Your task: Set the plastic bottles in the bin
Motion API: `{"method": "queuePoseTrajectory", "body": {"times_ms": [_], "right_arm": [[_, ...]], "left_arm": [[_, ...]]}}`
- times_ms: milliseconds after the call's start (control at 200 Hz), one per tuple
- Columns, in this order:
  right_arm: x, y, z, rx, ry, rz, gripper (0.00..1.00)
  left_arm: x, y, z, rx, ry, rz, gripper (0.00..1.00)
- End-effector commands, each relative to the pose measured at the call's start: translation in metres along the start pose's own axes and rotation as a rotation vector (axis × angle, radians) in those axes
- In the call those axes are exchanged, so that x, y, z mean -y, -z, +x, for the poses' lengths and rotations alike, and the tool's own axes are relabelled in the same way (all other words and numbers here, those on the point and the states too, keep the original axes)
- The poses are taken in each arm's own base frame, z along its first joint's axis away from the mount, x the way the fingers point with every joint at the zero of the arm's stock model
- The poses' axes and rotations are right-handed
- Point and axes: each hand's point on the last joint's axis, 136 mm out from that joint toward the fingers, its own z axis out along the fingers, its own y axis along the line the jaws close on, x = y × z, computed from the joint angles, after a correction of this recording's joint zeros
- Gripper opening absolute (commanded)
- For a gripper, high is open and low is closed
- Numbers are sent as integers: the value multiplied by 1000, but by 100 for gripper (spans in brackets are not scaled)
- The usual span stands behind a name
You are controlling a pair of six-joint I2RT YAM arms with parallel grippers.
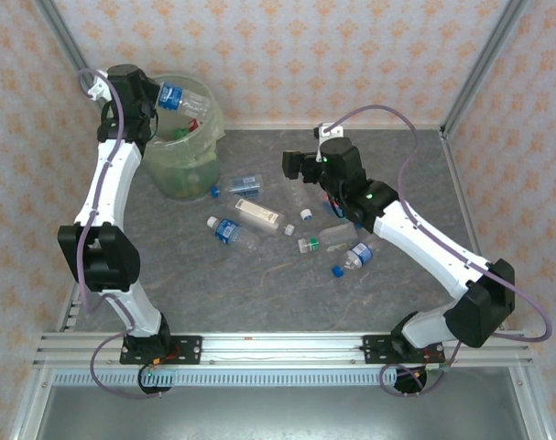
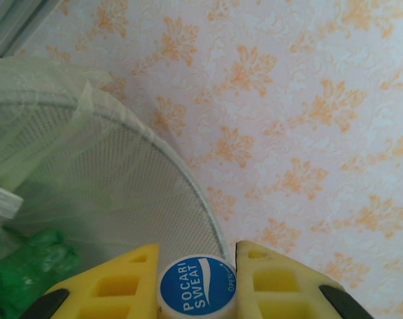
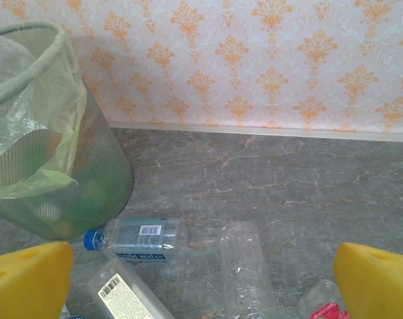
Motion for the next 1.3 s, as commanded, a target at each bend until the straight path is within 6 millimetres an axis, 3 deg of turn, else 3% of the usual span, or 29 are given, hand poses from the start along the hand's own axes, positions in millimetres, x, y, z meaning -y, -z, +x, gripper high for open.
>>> {"method": "queuePoseTrajectory", "body": {"times_ms": [0,205,375,450,536,561,631,741,866,1006,1196,1296], "right_arm": [[5,12,-19,47,-2,12,100],[10,20,-22,56,-11,29,100],[13,24,-21,56,-28,34,100],[13,25,-21,54,-36,35,100],[13,23,-20,51,-49,38,100],[13,23,-21,52,-56,38,100],[14,23,-22,55,-78,48,100],[19,23,-21,66,-113,67,100],[23,20,-15,62,-139,86,100],[34,17,-6,59,-174,146,100],[50,17,3,48,-215,232,100],[60,17,19,4,-255,288,100]], "left_arm": [[14,-2,-20,98,135,68,20],[6,-6,-32,171,95,17,21],[3,-21,-32,181,39,-17,24],[6,-27,-34,185,-4,-36,36],[12,-25,-43,184,-17,-37,57],[2,-37,-37,167,-28,-59,62],[4,-34,-41,171,-36,-64,79],[7,-27,-45,173,-70,-68,99],[24,-5,-54,169,-113,-32,99],[37,8,-44,109,-147,18,99],[56,29,-10,29,-250,73,99],[64,40,12,-13,-331,101,99]]}}
